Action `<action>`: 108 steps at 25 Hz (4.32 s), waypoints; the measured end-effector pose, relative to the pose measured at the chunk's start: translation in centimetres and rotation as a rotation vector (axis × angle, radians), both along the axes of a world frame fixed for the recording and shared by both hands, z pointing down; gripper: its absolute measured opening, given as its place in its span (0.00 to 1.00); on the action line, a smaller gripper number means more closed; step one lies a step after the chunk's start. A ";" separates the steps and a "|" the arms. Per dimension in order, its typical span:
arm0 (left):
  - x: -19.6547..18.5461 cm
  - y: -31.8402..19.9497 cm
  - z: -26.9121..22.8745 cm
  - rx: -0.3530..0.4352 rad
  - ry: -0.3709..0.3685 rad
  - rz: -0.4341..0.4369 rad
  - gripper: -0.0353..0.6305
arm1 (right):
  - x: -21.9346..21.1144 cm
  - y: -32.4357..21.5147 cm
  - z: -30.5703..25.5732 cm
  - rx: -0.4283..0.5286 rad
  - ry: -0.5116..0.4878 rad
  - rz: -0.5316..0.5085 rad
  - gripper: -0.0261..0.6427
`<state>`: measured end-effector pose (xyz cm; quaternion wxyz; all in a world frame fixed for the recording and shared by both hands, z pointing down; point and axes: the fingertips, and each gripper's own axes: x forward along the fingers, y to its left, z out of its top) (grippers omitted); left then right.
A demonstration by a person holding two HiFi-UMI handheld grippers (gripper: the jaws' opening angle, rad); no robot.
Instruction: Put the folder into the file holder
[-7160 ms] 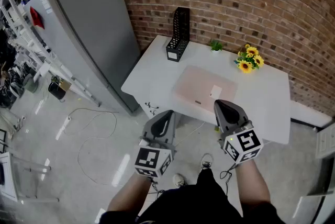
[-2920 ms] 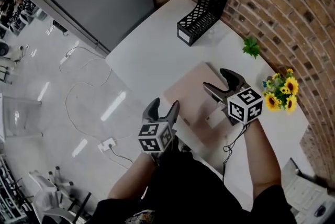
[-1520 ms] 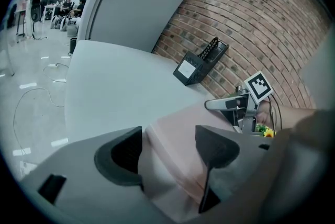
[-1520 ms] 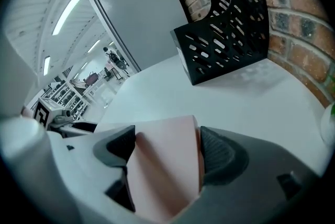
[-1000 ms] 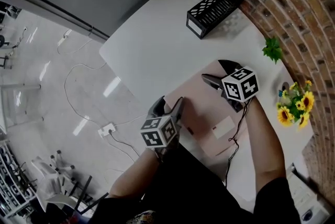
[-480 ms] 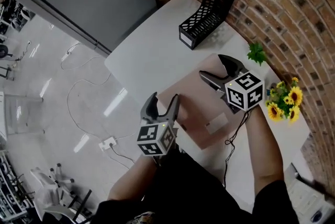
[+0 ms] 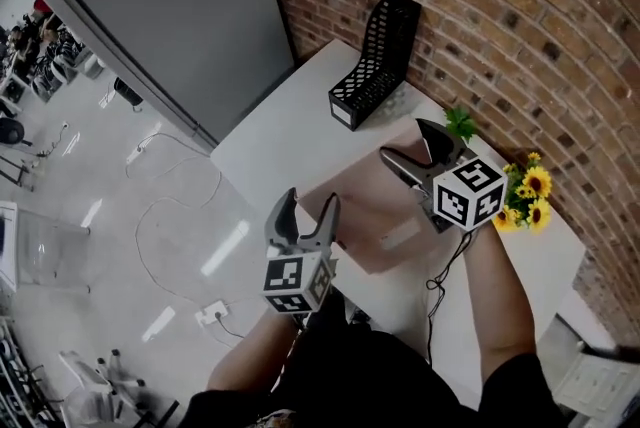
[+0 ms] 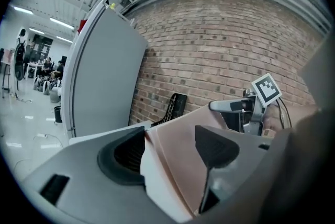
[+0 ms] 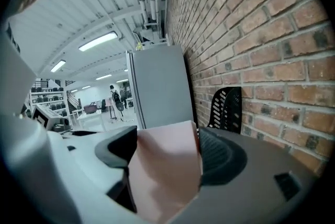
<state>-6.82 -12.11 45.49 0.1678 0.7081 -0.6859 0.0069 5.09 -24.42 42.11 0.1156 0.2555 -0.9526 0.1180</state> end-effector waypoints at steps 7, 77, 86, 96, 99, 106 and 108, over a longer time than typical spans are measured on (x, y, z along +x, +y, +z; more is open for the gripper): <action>1.9 1.1 -4.1 0.114 -0.096 0.040 0.51 | 2.6 1.4 -3.2 -0.005 -0.096 0.057 0.59; 8.2 1.9 -8.6 0.225 -0.227 0.380 0.31 | 11.5 6.0 -5.4 0.169 -0.130 0.323 0.04; 5.7 1.6 -12.3 0.253 -0.231 0.315 0.30 | 11.2 6.7 -6.8 0.160 -0.170 0.325 0.04; 1.5 -2.9 -16.4 0.349 -0.197 0.293 0.29 | 10.3 4.1 -6.6 0.157 -0.151 0.378 0.04; 0.1 -5.2 -17.2 0.369 -0.180 0.310 0.29 | 9.8 2.7 -6.6 0.157 -0.147 0.413 0.04; -2.9 -10.9 -18.4 0.374 -0.159 0.377 0.29 | 7.8 -0.7 -6.6 0.146 -0.136 0.499 0.04; -3.8 -12.6 -18.7 0.373 -0.143 0.385 0.29 | 7.0 -1.7 -6.5 0.145 -0.135 0.517 0.04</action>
